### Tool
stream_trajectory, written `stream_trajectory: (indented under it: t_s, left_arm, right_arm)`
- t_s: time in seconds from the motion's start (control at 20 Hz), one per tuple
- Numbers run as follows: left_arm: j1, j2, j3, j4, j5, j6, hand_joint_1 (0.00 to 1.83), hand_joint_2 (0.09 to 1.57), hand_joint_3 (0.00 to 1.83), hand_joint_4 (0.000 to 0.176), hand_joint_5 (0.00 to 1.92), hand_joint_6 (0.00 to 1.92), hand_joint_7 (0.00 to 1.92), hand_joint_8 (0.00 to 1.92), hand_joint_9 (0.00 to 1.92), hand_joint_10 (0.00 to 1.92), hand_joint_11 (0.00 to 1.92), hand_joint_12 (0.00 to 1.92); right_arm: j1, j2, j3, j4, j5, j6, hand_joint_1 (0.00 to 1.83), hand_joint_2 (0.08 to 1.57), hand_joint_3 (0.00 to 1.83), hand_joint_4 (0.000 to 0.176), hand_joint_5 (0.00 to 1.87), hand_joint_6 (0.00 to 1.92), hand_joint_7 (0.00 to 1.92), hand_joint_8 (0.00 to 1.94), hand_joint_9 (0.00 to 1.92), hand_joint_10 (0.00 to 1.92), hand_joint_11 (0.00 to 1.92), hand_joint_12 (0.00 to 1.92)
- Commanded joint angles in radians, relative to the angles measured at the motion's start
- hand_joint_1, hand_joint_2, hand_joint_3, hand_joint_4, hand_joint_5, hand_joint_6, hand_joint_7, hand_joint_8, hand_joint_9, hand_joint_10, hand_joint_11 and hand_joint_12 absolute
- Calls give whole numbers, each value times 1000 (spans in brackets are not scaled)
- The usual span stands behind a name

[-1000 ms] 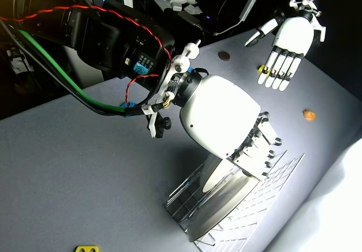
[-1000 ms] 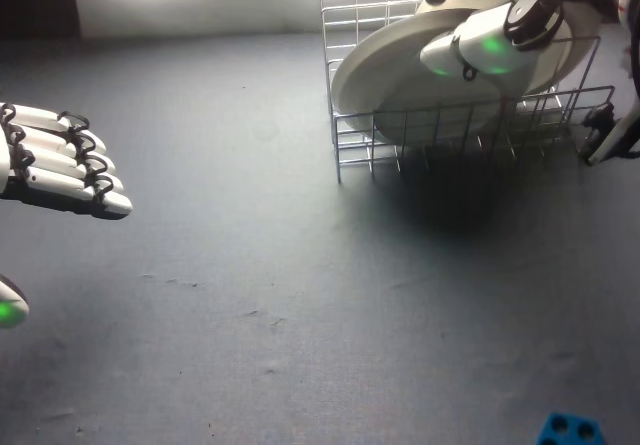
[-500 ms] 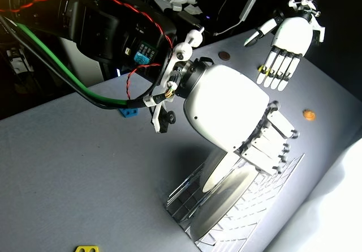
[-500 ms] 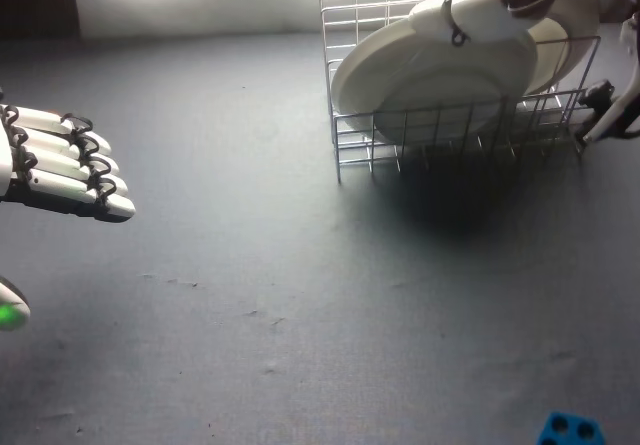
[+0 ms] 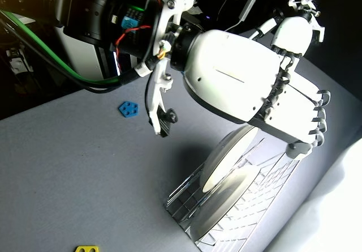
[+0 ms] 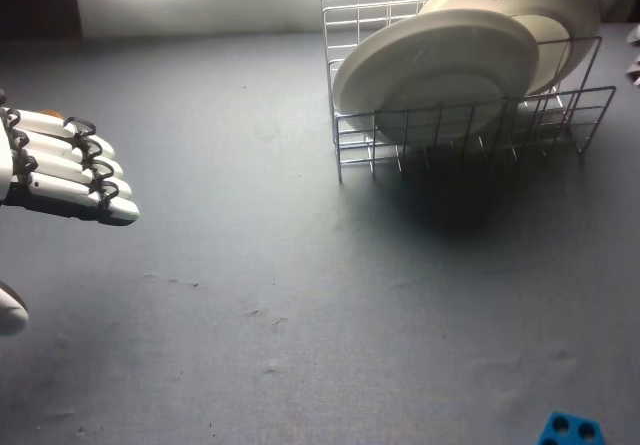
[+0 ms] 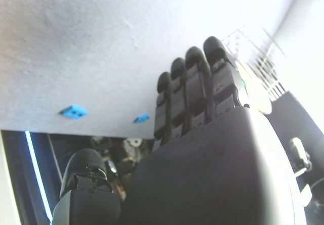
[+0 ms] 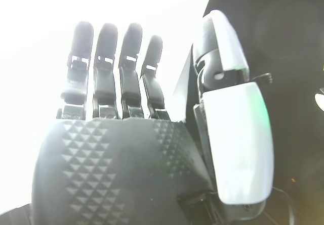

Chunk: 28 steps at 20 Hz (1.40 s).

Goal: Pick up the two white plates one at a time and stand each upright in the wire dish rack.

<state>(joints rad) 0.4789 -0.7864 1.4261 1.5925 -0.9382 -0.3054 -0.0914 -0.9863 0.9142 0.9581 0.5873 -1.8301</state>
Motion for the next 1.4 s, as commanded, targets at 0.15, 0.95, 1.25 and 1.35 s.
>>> stream_trajectory:
  t_s: [0.15,0.95,1.25,1.35]
  left_arm:
    - [-14,6,-13,-61,-74,-8,0,1047,0,0,165,4,182,0,145,1,0,284]
    - [-60,20,-61,-16,-132,-5,326,1317,0,0,624,1286,685,1457,546,1613,398,1775]
    - [-63,21,-59,-16,-132,-6,1536,1148,0,0,1108,1916,1283,1921,1287,1921,1372,1921]
    - [-63,22,-59,-16,-134,-6,1606,1141,0,0,1229,1921,1514,1921,1551,1921,1610,1921]
  right_arm:
    - [-3,42,-12,-47,119,-20,926,1169,0,0,167,1043,220,1014,110,1116,0,1311]
    - [-31,93,-83,-81,105,-73,1590,592,1202,0,1140,1706,1612,1941,1688,1921,1682,1921]
    - [-28,93,-83,-98,106,-70,1769,459,1365,176,1278,1653,1678,1941,1712,1921,1756,1921]
    - [-27,93,-83,-98,105,-70,1770,455,1394,176,1434,1910,1697,1941,1711,1921,1762,1921]
